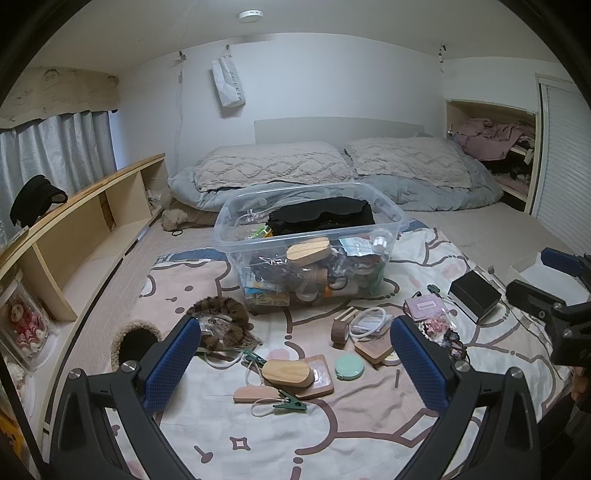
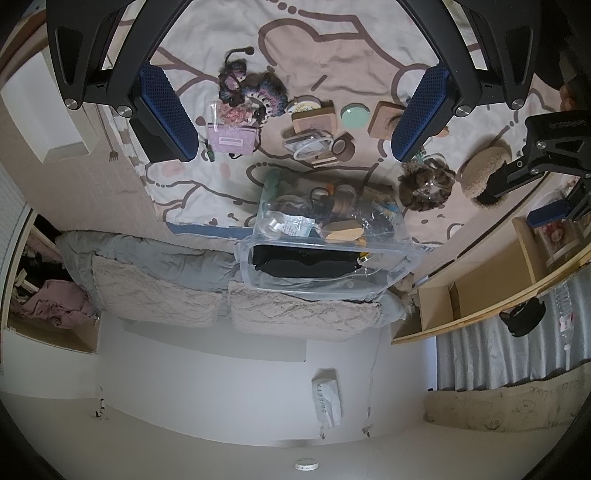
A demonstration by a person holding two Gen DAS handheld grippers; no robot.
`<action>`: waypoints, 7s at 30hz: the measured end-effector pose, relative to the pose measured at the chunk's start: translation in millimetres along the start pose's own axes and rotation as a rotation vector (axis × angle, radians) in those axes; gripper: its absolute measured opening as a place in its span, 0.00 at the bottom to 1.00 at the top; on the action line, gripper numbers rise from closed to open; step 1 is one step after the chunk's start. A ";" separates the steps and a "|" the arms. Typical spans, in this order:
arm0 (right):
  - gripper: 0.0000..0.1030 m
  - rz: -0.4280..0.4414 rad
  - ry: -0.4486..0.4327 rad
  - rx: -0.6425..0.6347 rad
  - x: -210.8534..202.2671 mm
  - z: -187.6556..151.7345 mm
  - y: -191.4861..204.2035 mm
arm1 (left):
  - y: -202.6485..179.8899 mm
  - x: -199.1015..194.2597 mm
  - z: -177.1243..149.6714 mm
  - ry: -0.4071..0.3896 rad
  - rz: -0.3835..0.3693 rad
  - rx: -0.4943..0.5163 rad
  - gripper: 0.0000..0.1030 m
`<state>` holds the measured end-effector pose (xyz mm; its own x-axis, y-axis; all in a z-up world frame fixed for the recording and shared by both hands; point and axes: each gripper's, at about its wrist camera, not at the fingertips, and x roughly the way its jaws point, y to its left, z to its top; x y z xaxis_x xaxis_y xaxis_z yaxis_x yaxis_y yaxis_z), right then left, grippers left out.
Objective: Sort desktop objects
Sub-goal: 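Move the right tool toward the crocheted purple-blue doilies on the bedspread, then lower the open right gripper over the crocheted purple-blue doily, then close the right gripper on the crocheted doily and lift it, then carry the crocheted doily in the right gripper to the clear plastic box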
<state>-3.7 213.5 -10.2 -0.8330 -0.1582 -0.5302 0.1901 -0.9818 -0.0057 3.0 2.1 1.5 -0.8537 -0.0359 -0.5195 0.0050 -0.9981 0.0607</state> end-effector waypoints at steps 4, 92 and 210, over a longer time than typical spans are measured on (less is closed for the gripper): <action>1.00 -0.002 -0.028 0.023 -7.7 1.2 -7.3 | 9.6 -2.4 0.6 -0.025 0.027 -0.021 1.00; 1.00 -0.247 0.493 0.078 242.5 -89.6 -111.1 | 54.1 188.8 -143.9 0.409 0.208 -0.198 1.00; 0.12 0.576 0.496 0.118 105.2 -64.1 -16.7 | 11.2 131.0 -136.8 0.469 -0.232 -0.093 0.51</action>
<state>-61.2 220.0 -120.2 -0.2831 -0.6096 -0.7404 0.4432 -0.7678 0.4627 -37.5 -20.5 -182.4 -0.5130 0.1896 -0.8372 -0.0920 -0.9818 -0.1660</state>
